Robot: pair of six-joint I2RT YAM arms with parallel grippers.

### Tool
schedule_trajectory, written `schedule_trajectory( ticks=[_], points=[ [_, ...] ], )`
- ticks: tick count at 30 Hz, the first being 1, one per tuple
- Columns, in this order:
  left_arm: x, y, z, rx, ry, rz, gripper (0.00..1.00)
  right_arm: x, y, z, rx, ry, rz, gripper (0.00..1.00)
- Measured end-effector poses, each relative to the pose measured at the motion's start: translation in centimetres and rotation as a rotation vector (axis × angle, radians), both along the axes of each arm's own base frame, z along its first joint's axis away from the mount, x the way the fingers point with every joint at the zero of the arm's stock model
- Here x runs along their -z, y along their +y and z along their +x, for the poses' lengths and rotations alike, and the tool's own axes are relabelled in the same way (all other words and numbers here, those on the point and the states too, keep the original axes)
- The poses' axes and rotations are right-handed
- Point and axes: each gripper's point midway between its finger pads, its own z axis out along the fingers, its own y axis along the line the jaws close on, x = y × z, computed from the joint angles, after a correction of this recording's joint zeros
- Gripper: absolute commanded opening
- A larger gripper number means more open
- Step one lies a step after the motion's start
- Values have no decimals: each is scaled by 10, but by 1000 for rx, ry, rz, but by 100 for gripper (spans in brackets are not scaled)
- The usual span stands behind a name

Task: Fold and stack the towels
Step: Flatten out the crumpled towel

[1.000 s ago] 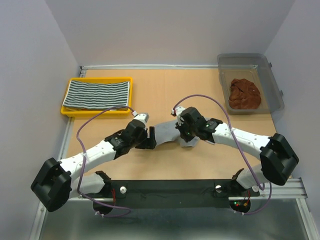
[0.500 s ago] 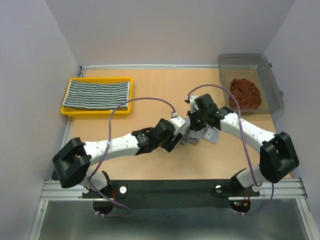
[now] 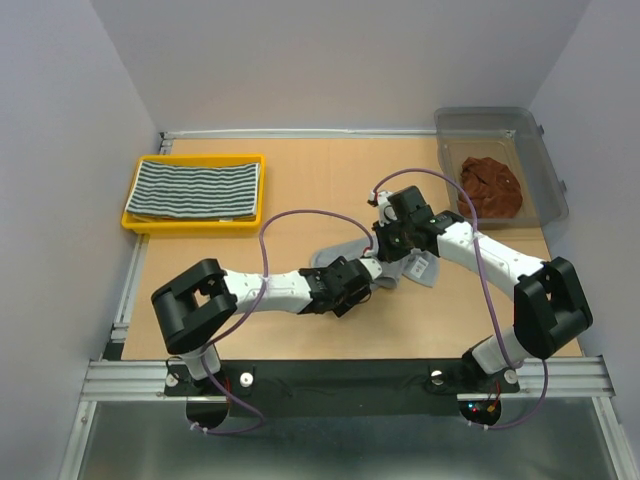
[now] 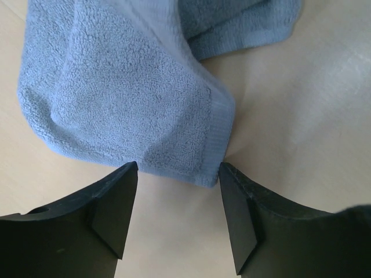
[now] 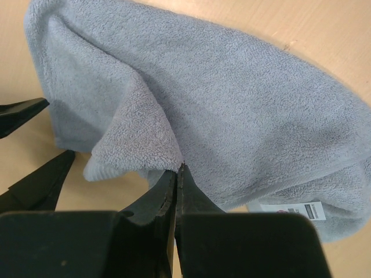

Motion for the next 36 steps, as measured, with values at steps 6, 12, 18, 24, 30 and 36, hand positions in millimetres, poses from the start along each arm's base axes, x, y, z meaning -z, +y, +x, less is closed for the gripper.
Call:
schedule_trajectory(
  ticks=[6, 12, 18, 24, 30, 36],
  points=[
    [1, -13, 7, -23, 17, -32, 62, 0, 2, -1, -3, 6, 9, 1],
    [7, -24, 5, -33, 111, -92, 22, 0, -3, 1, 17, 4, 2, 1],
    [9, -29, 4, -57, 178, -150, 0, 1, -5, 3, 40, 1, -7, 1],
    [6, -24, 11, -120, 204, -188, 0, 2, -11, 8, 99, 0, -20, 1],
    [-18, 13, 25, -248, 220, -193, 0, 1, -20, 14, 157, -8, -35, 1],
    [-136, 20, 68, -318, 56, -427, 0, -21, -19, 29, 178, -67, -23, 31]
  ],
)
